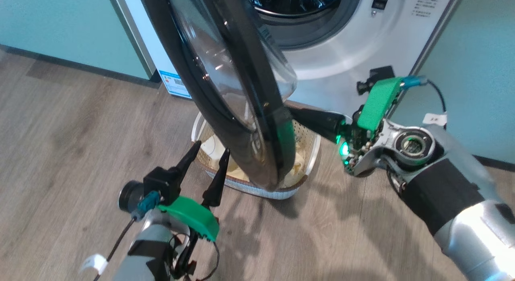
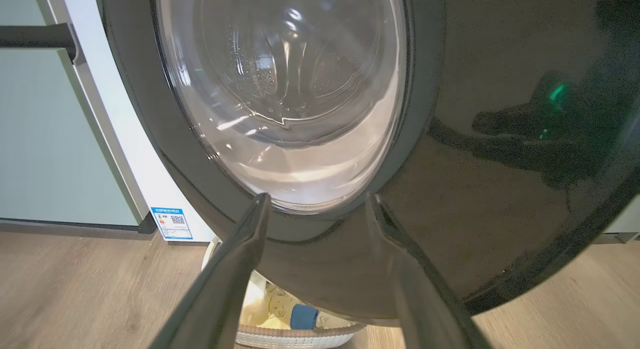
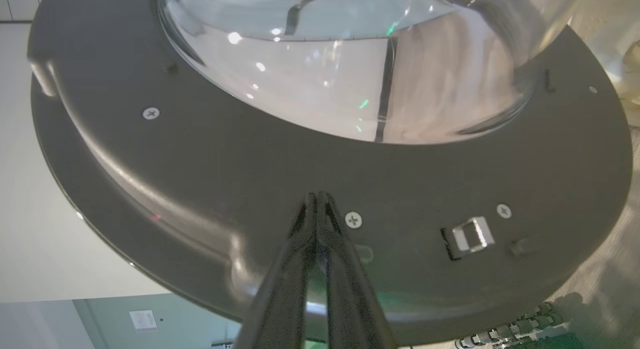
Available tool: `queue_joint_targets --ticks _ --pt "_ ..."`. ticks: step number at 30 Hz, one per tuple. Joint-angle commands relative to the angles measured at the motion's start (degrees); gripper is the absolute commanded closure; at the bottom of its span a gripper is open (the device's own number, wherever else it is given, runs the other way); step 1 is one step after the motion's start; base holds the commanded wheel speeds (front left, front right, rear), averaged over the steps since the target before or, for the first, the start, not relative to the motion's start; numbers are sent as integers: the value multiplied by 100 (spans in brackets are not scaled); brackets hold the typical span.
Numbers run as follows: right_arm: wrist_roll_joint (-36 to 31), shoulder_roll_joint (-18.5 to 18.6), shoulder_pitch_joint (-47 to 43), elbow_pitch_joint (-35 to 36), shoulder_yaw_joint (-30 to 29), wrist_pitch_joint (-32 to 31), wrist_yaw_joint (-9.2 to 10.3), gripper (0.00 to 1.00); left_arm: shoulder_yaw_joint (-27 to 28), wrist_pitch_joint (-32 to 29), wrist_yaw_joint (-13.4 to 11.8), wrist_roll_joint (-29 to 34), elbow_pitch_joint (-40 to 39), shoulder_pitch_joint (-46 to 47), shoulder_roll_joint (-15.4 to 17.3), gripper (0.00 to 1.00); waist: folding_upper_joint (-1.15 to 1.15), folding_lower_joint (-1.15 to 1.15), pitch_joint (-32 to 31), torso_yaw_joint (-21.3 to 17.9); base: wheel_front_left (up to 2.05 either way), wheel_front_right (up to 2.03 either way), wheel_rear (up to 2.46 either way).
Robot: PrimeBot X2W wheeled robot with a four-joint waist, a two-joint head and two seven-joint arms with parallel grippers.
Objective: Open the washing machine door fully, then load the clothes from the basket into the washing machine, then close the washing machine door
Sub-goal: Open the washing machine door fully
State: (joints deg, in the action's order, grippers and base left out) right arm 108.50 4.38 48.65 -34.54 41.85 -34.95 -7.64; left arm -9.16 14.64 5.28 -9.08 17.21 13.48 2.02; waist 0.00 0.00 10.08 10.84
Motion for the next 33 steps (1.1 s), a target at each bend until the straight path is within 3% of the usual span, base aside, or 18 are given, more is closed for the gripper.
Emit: queue_joint_targets --ticks 1,17,33 --pt "120 -150 -42 275 107 42 15 100 214 36 -46 -3 -145 -10 86 0 0 0 -81 21 0 0 0" --pt "542 -150 -228 621 680 347 15 100 233 36 -59 0 -148 -136 86 0 0 0 -238 78 0 0 0" --pt "476 -148 -284 638 564 713 15 100 261 36 -72 -21 -181 -110 86 0 0 0 -168 -37 0 0 0"
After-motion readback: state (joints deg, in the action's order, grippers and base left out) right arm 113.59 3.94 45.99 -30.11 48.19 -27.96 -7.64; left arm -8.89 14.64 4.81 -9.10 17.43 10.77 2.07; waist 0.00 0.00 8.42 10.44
